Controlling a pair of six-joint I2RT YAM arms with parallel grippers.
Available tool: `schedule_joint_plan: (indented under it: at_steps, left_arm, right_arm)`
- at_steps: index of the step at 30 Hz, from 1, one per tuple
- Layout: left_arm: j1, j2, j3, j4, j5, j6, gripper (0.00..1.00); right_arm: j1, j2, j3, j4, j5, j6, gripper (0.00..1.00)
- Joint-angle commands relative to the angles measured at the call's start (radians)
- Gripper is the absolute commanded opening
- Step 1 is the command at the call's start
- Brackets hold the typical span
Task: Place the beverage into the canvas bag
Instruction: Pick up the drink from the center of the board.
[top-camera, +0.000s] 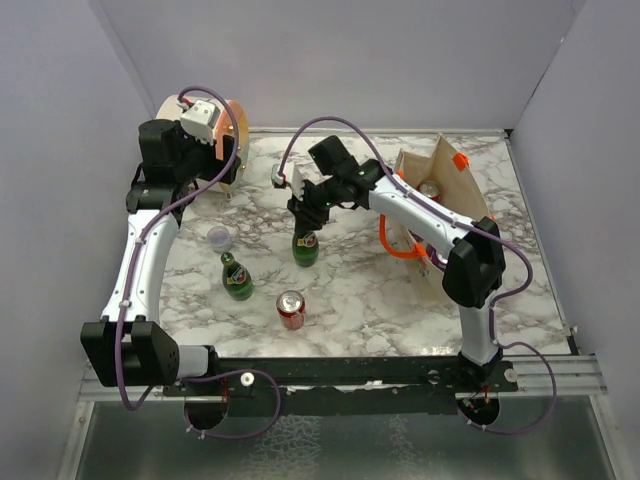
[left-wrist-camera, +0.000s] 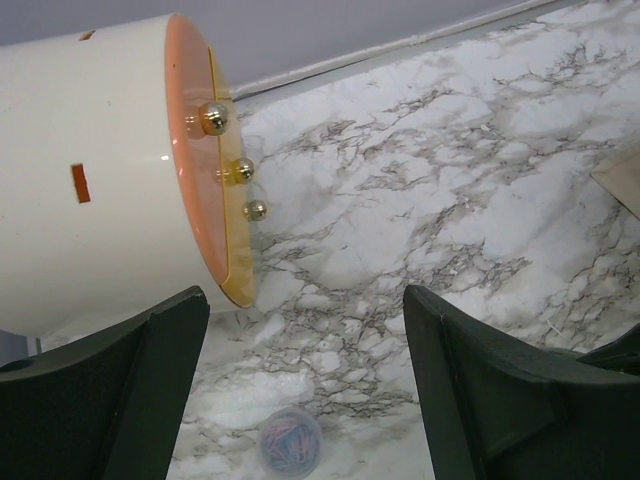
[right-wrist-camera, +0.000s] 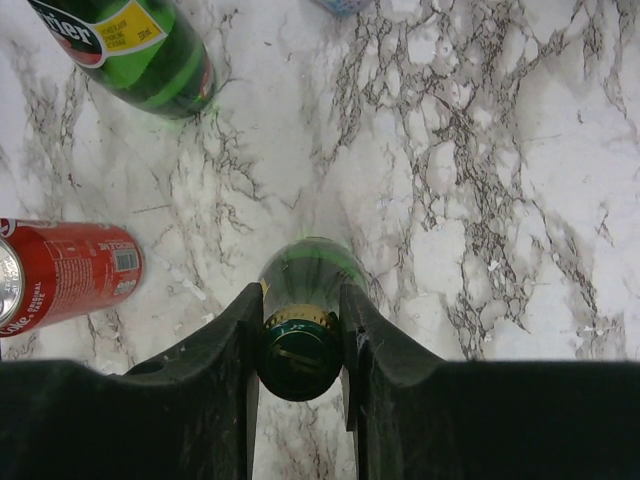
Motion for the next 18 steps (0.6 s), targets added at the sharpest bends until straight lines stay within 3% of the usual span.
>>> schedule_joint_plan:
  at_steps: [1,18]
  left_arm:
    - [0.004,0.021,0.006,0.032,0.082,0.024,0.8]
    - [-0.085,0.121,0.032,0.038,0.155,0.082,0.75]
  right_arm:
    - [0.007,-0.03,0.11,0.01,0.035,0.037,0.02]
    - [-0.088,-0.367,0.169,-0.068,0.21,0.112,0.01]
